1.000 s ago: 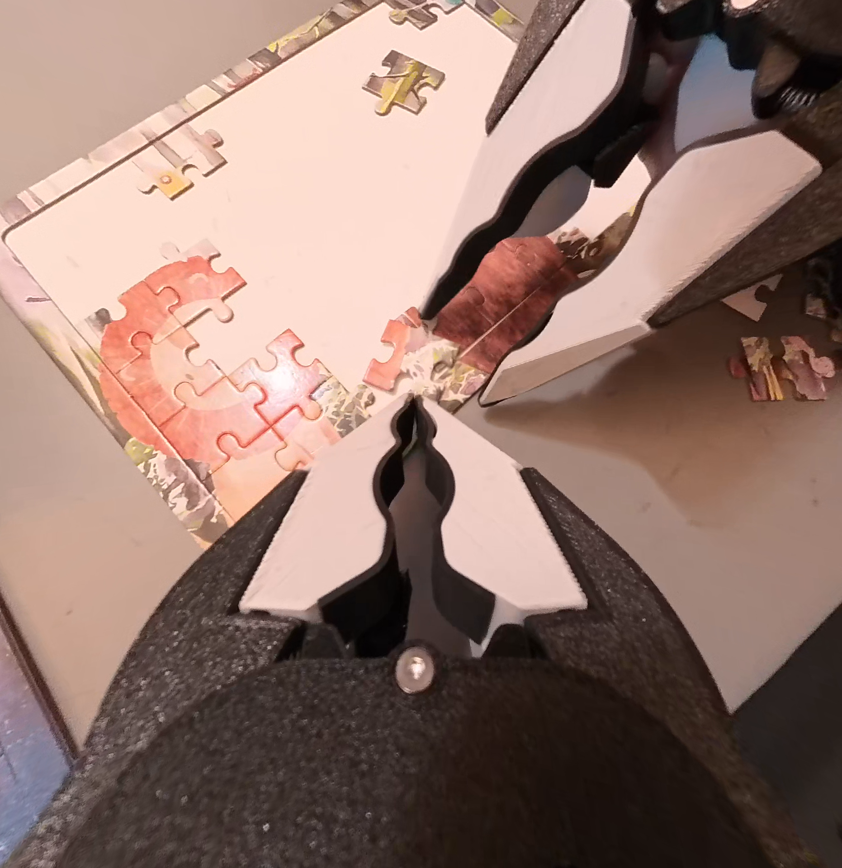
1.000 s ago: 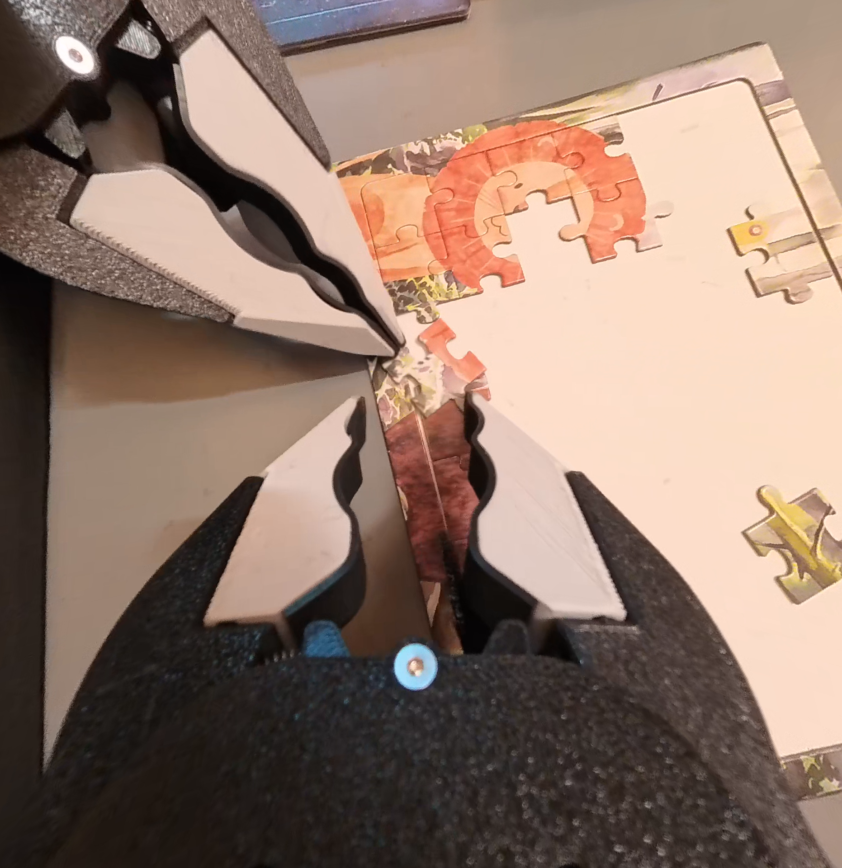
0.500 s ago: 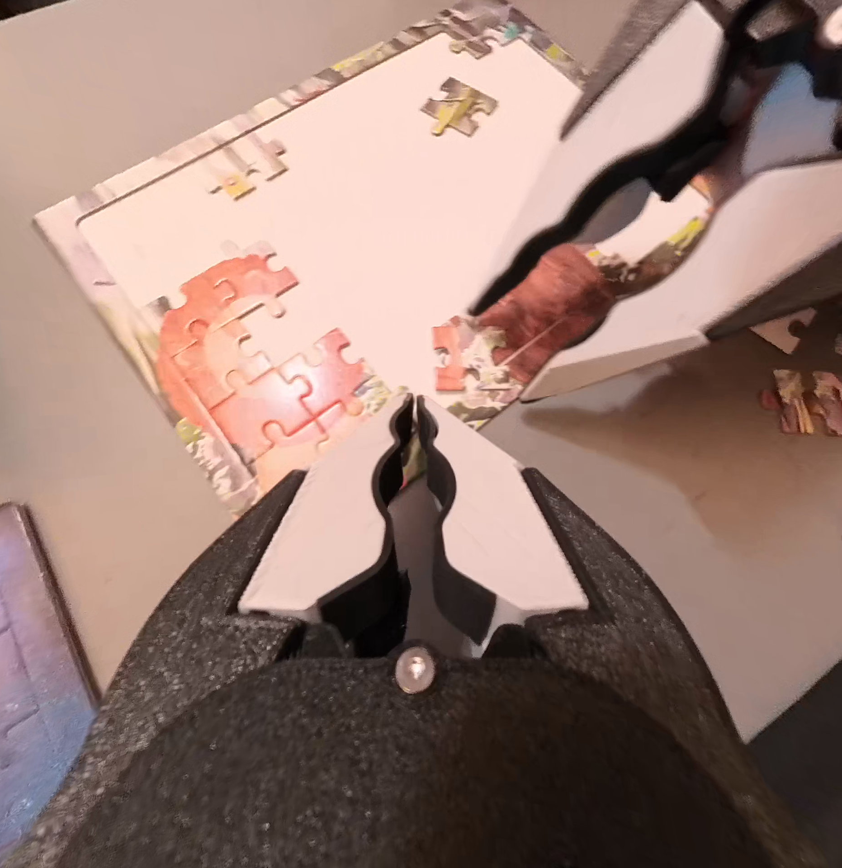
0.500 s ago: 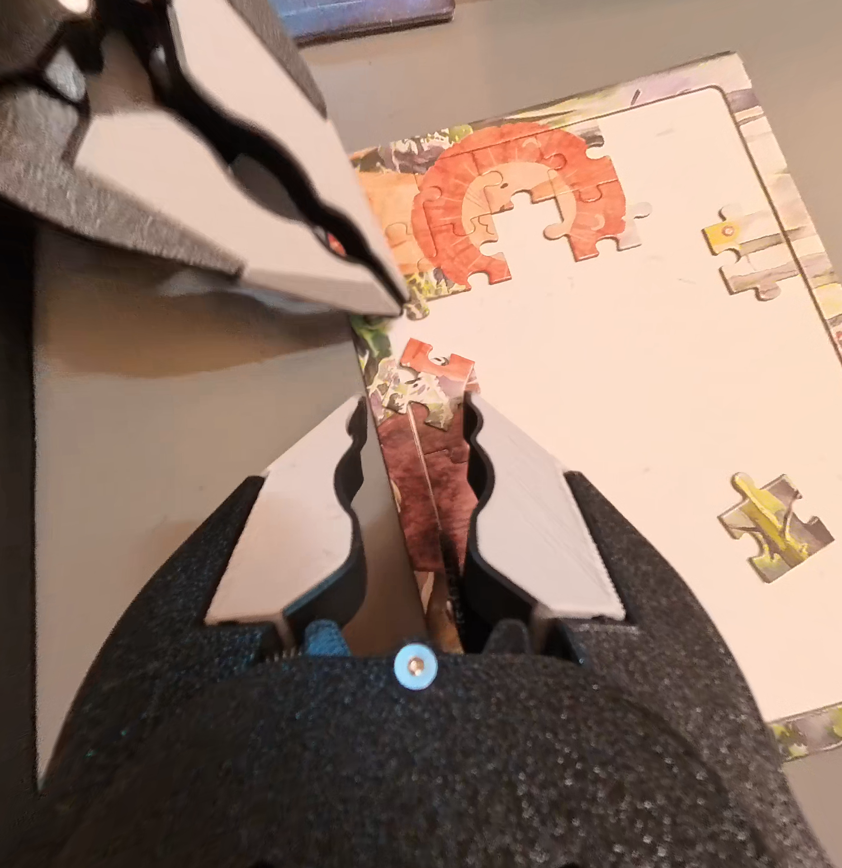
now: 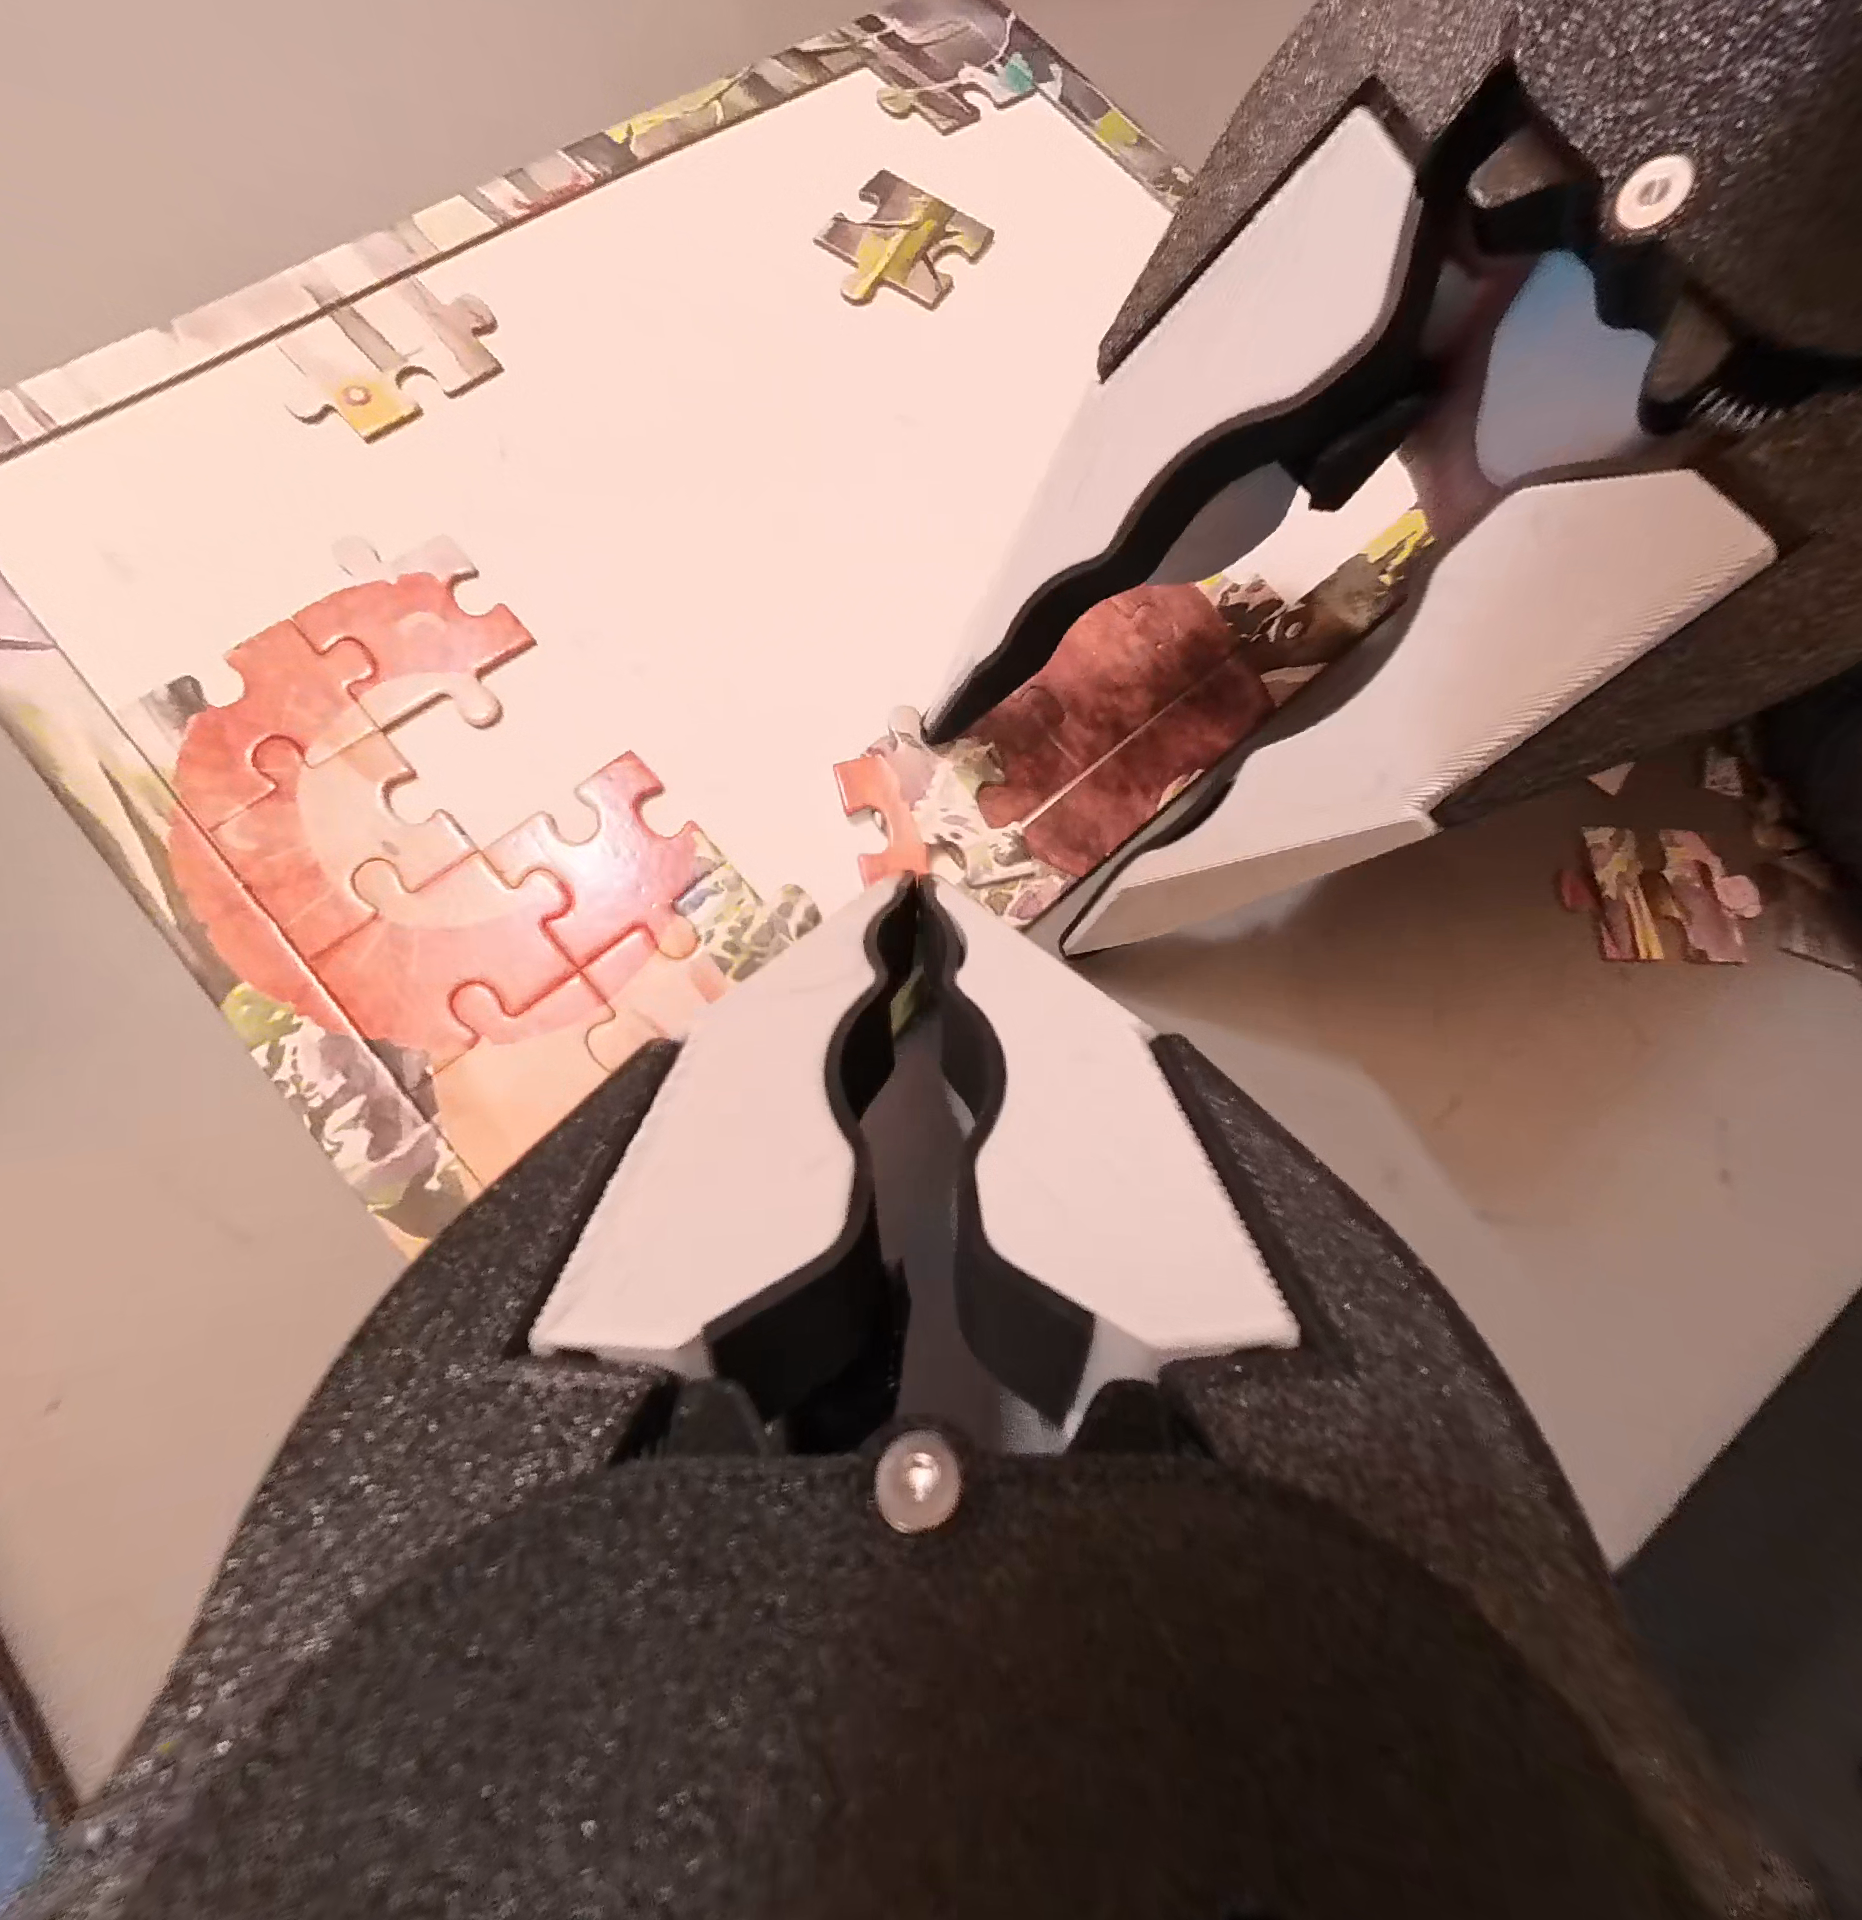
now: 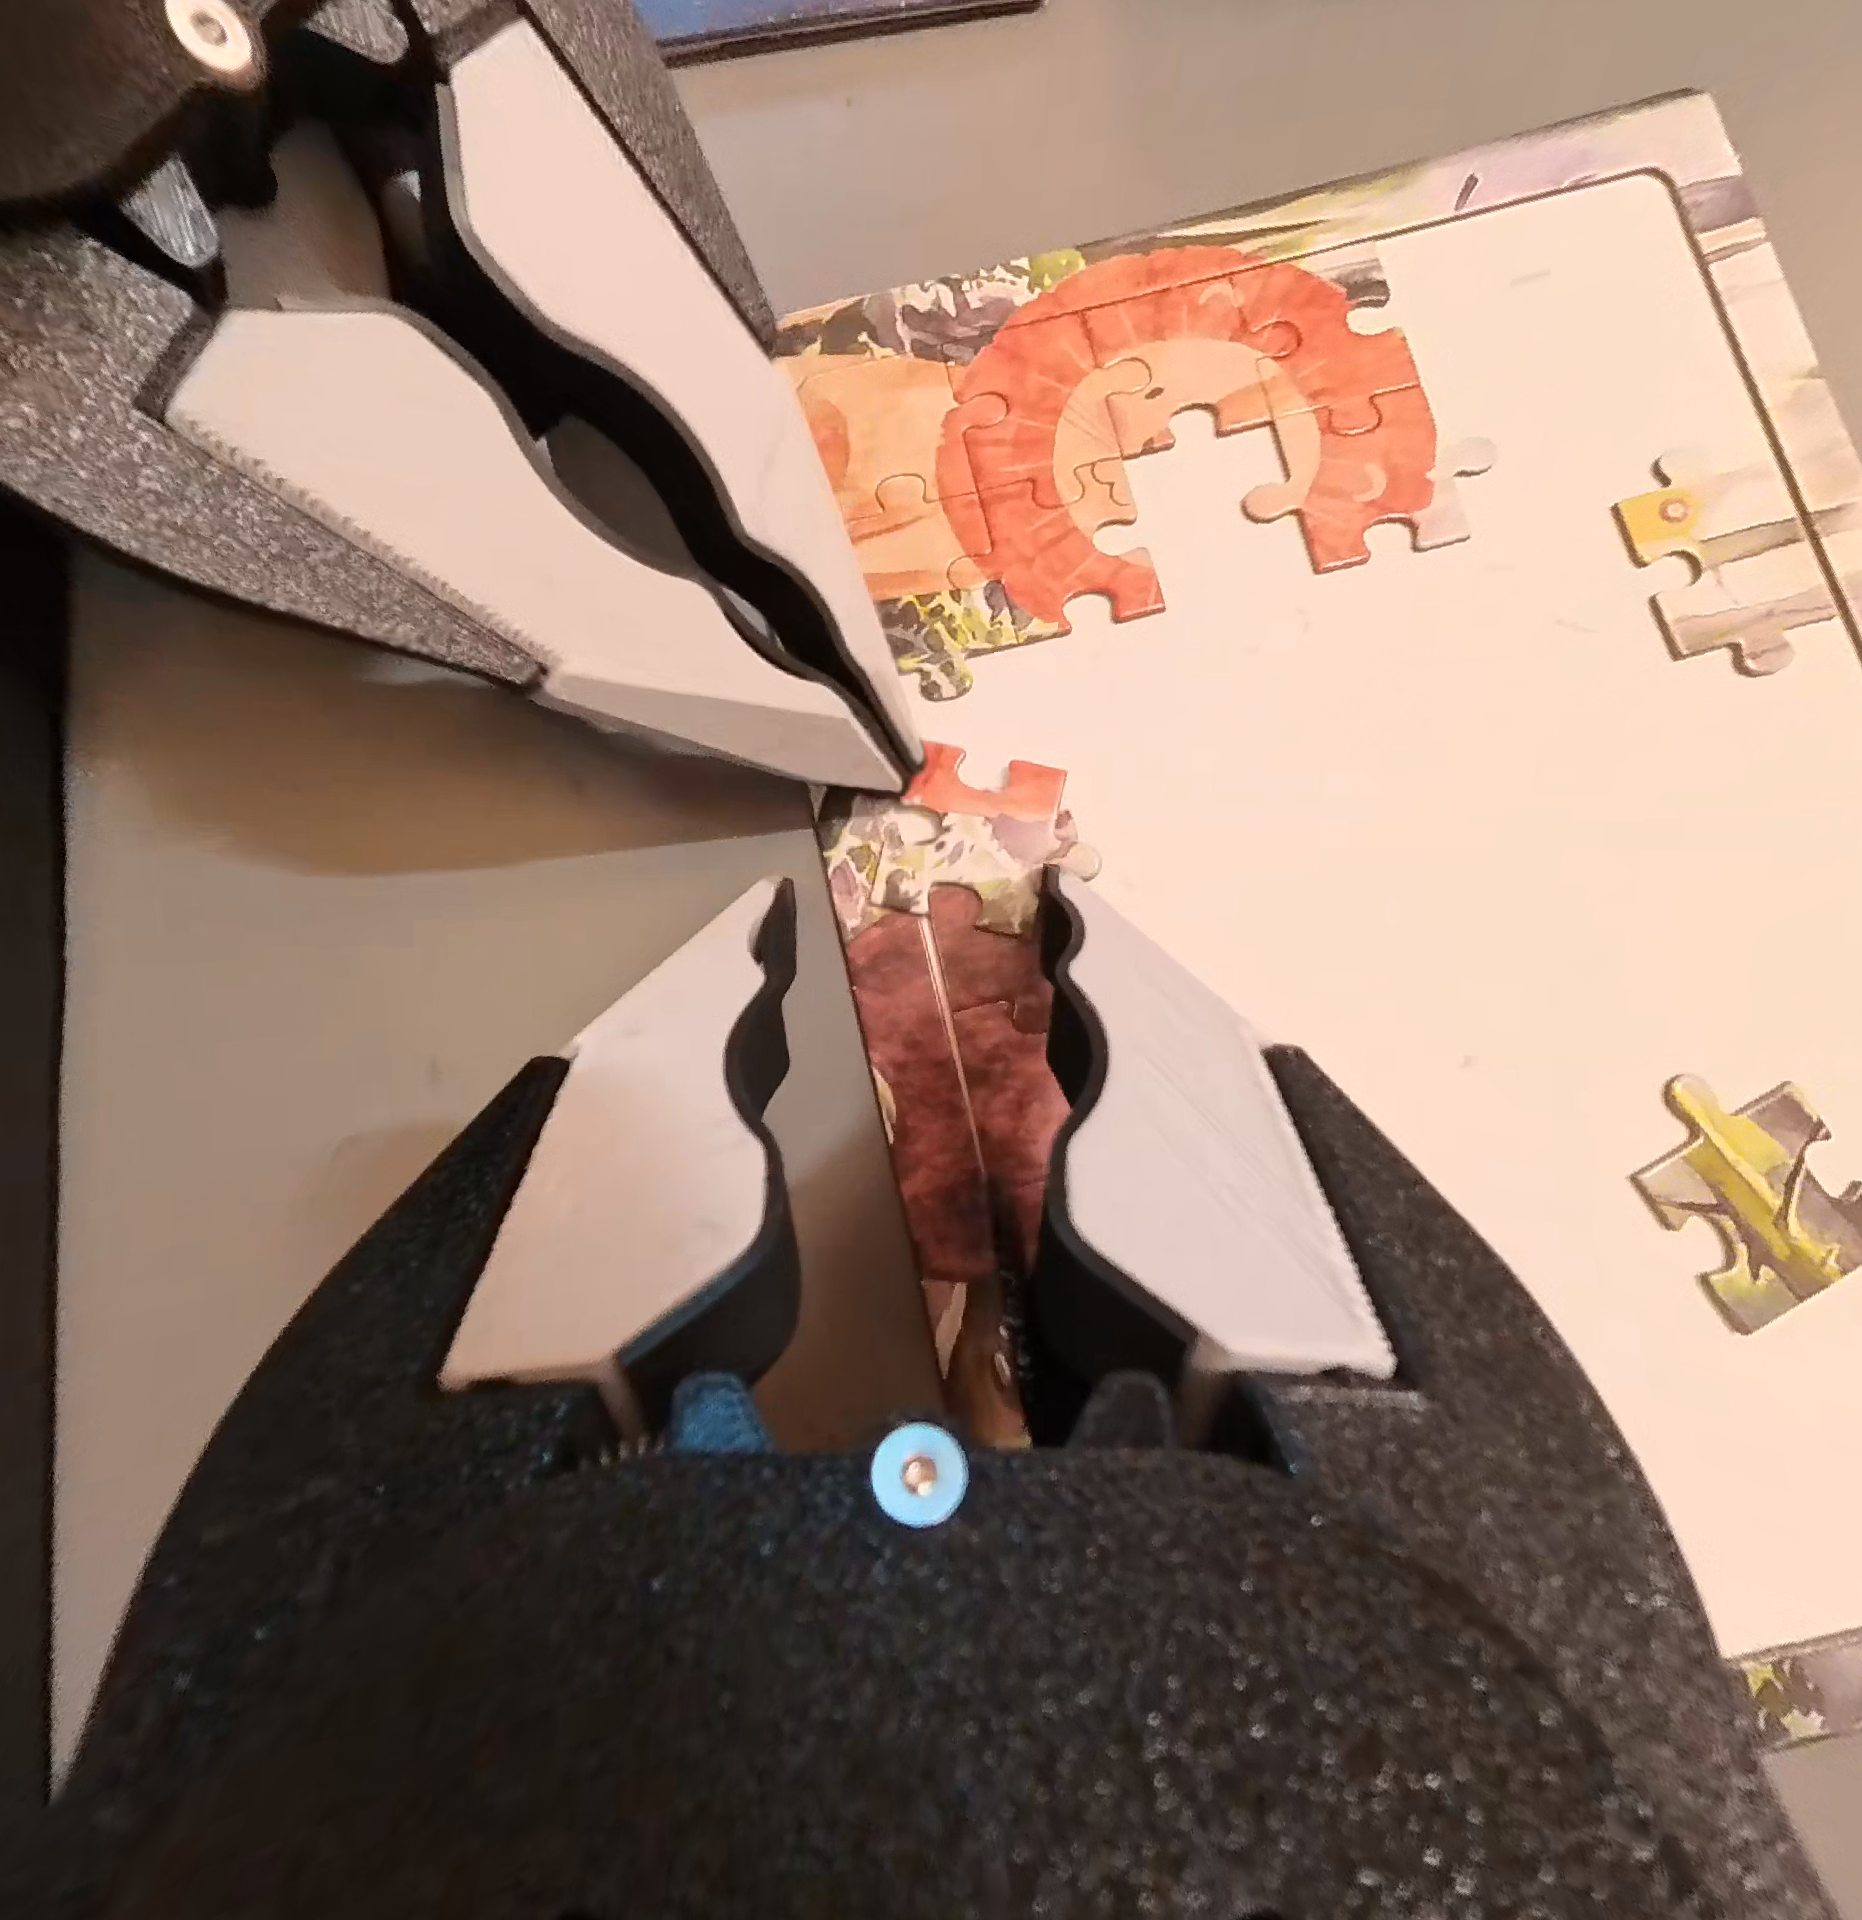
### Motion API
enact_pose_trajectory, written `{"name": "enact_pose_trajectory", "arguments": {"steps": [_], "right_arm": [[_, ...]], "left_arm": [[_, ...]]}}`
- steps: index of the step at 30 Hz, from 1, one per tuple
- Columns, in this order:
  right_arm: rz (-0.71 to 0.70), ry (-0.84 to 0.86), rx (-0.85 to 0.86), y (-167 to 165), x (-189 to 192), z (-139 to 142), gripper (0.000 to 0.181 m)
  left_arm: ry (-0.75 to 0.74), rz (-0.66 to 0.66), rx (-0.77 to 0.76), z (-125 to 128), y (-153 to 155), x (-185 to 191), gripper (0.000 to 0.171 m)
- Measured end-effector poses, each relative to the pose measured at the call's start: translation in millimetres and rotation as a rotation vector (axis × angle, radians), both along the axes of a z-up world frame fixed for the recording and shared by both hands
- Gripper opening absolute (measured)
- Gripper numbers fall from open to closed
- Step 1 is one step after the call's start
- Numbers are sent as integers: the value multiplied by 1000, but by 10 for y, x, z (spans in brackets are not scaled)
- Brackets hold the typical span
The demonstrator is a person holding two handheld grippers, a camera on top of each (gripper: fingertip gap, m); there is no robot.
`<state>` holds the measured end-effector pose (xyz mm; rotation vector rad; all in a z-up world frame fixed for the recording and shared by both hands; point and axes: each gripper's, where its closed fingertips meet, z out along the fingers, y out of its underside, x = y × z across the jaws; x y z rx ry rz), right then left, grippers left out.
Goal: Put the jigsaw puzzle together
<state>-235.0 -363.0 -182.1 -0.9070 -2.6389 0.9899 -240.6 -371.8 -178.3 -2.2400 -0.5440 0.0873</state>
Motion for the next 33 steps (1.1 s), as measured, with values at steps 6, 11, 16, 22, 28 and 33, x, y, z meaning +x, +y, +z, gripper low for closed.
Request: {"name": "enact_pose_trajectory", "arguments": {"steps": [6, 11, 16, 22, 28, 33], "right_arm": [[-16, 9, -2, 55, -20, 47, 38], [-9, -20, 25, 80, 45, 21, 37], [-22, -10, 25, 83, 9, 11, 43], [-32, 29, 51, 97, -48, 12, 41], [-34, 28, 39, 96, -55, 8, 40], [-31, 43, 44, 111, -69, 12, 43]], "left_arm": [[-22, 79, 61, 75, -119, -142, 0], [25, 99, 1, 24, -130, -218, 0], [52, 28, -47, -33, -47, -101, 0], [13, -2, -15, -15, -13, -24, 0], [7, -12, -18, -26, 10, 2, 0], [25, 11, -12, -4, -13, -45, 0]]}}
